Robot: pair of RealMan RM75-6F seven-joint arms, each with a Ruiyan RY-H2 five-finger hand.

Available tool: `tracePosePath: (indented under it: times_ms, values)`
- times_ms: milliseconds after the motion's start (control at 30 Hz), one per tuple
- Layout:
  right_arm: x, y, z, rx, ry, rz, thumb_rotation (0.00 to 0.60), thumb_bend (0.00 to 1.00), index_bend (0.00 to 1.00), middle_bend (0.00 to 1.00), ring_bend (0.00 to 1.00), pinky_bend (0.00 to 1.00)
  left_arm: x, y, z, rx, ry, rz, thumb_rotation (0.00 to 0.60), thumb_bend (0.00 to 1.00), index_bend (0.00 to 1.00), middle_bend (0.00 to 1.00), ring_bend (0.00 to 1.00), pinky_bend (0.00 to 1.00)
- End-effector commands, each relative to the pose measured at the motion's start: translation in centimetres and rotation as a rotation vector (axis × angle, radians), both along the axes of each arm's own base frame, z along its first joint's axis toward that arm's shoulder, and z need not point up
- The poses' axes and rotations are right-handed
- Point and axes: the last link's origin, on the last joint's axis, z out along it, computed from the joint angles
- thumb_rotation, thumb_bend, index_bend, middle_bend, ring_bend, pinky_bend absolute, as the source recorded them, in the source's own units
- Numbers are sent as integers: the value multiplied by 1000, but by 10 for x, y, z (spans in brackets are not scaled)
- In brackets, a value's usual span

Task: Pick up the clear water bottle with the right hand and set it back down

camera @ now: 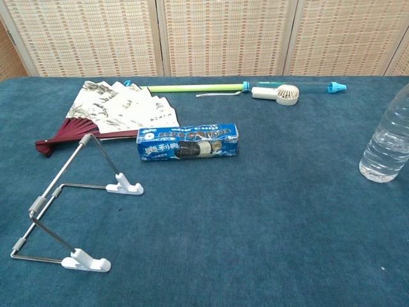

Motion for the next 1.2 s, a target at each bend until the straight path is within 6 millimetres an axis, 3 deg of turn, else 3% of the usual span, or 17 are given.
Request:
tracePosePath:
  times_ms: [33,367,433,533,600,700,767,1033,1200]
  values:
    - [0,-3,-3,25,7,8,600,116,0,0,0,94,0,0,0,0,0,0,600,441,318,360,376,518]
    - [6,-8,-20,117,14,63,600,116,0,3,0,94,0,0,1,2,-3,-2,600,442,318,360,376,518]
    - [6,-9,-22,109,5,66,600,116,0,51,4,93,0,0,1,1,-5,-3,600,441,317,360,376,518]
    - [5,-10,-23,85,13,80,600,118,146,212,106,103,0,-1,1,2,-2,-4,600,442,318,360,377,518]
    - [4,-9,-22,59,23,87,600,158,343,355,242,141,0,-1,1,1,-4,-1,600,441,318,360,377,518]
    - [6,-9,-20,6,42,101,600,221,544,490,381,244,0,-1,1,2,-3,-3,600,442,319,360,377,518]
    - [10,-8,-18,-28,55,124,600,254,618,542,436,301,0,-1,1,1,-1,-2,600,442,319,360,377,517]
    - [39,9,8,-137,141,300,600,303,720,617,520,444,0,-1,1,3,-3,-3,600,441,318,360,377,517]
    - [33,30,32,-222,304,356,600,304,737,630,533,461,0,-1,1,6,2,-6,600,442,318,360,376,517]
